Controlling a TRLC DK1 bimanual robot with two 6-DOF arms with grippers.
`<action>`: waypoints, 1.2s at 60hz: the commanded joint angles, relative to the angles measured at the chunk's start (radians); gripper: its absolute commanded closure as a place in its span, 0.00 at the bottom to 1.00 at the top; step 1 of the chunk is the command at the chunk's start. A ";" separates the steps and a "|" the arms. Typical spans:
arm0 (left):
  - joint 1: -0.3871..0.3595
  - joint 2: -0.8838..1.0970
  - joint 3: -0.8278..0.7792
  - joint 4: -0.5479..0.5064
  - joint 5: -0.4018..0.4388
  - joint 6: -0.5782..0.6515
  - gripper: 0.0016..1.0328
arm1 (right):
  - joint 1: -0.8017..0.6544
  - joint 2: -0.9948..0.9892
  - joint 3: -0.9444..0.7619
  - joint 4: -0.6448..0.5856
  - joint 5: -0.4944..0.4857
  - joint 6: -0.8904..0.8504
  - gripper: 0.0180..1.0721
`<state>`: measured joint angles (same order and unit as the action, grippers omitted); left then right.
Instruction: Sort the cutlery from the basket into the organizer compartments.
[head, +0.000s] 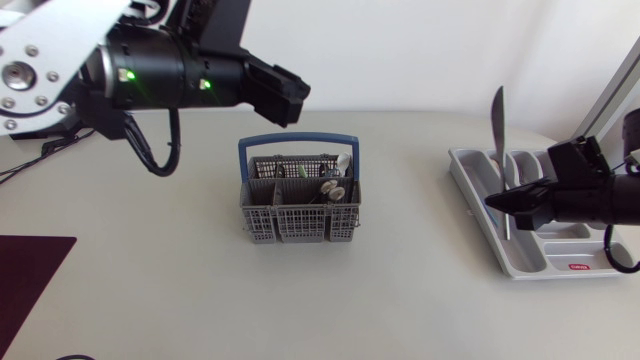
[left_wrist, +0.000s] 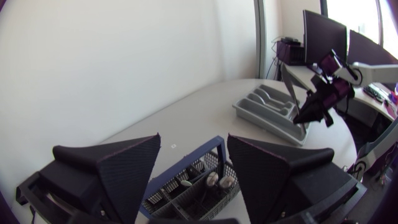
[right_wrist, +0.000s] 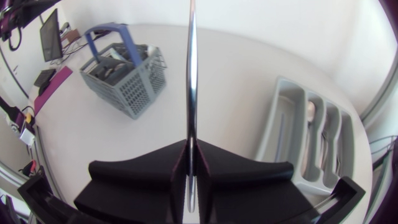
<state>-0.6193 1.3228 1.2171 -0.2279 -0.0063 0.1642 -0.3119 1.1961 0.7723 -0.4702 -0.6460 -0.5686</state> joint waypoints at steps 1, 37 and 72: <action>-0.033 0.047 -0.034 -0.027 -0.035 0.055 0.28 | -0.115 0.079 0.059 -0.008 0.000 -0.083 0.94; -0.204 0.231 0.042 -0.093 -0.279 0.109 0.28 | -0.405 0.734 0.644 0.005 0.172 -0.149 0.94; -0.227 0.280 0.055 -0.111 -0.324 0.106 0.28 | -0.395 1.031 0.880 0.015 0.387 -0.076 0.94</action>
<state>-0.8333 1.5745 1.2446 -0.3260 -0.3168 0.2630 -0.7105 2.1937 1.6238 -0.4641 -0.2760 -0.6689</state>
